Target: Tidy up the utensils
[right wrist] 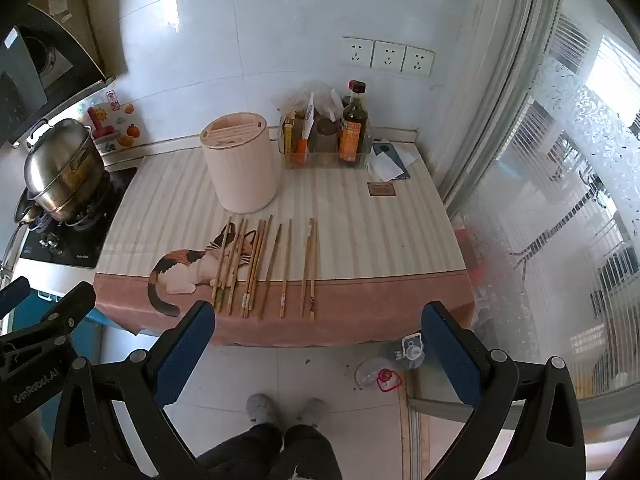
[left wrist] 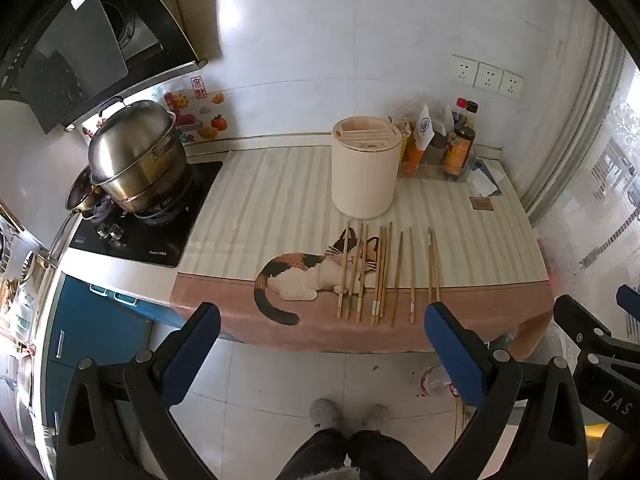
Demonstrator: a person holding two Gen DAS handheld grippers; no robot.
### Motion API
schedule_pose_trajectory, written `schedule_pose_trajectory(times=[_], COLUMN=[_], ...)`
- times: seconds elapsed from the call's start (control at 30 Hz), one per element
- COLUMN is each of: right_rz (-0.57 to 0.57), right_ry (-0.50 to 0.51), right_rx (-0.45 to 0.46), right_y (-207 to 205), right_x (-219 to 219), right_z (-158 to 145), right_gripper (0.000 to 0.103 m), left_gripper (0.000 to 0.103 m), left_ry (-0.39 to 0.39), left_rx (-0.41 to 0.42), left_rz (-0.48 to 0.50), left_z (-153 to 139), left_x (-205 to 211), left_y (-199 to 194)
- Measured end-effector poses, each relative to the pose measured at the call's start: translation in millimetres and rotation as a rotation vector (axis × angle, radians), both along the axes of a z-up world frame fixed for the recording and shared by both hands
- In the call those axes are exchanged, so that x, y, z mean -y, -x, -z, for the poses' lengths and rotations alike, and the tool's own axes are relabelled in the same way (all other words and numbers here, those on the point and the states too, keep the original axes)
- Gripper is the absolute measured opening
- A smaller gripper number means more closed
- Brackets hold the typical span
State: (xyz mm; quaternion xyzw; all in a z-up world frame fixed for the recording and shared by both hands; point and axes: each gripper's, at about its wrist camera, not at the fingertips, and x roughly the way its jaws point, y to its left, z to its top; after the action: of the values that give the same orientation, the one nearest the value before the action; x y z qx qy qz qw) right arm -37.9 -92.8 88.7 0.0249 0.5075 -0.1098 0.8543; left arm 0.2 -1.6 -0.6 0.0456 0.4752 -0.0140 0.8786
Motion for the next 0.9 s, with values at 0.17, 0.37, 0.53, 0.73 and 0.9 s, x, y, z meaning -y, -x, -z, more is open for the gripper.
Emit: schedule_pose_trajectory(times=[0.17, 0.37, 0.53, 0.73, 0.9], right_rz=[0.001, 0.002, -0.002, 0.001, 0.005], right_ry=[-0.003, -0.01, -0.01, -0.013, -0.007], right_rx=[0.005, 0.011, 0.012, 0.014, 0.023], right_y=[0, 3, 4, 5, 6], right_x=[0, 4, 4, 5, -4], right_z=[-1, -3, -5, -5, -11], right_gripper=[0.103, 0.103, 0.103, 0.103, 0.103], left_gripper=[0.103, 0.103, 0.103, 0.103, 0.103], left_ry=[0.003, 0.014, 0.016, 0.022, 0.023], left_rx=[-0.002, 0.002, 0.01, 0.024, 0.03], left_rz=[-0.003, 0.002, 0.001, 0.01, 0.008], left_z=[2, -3, -7, -12, -14], left_x=[5, 5, 8, 0, 0], left_y=[-1, 0, -2, 3, 5])
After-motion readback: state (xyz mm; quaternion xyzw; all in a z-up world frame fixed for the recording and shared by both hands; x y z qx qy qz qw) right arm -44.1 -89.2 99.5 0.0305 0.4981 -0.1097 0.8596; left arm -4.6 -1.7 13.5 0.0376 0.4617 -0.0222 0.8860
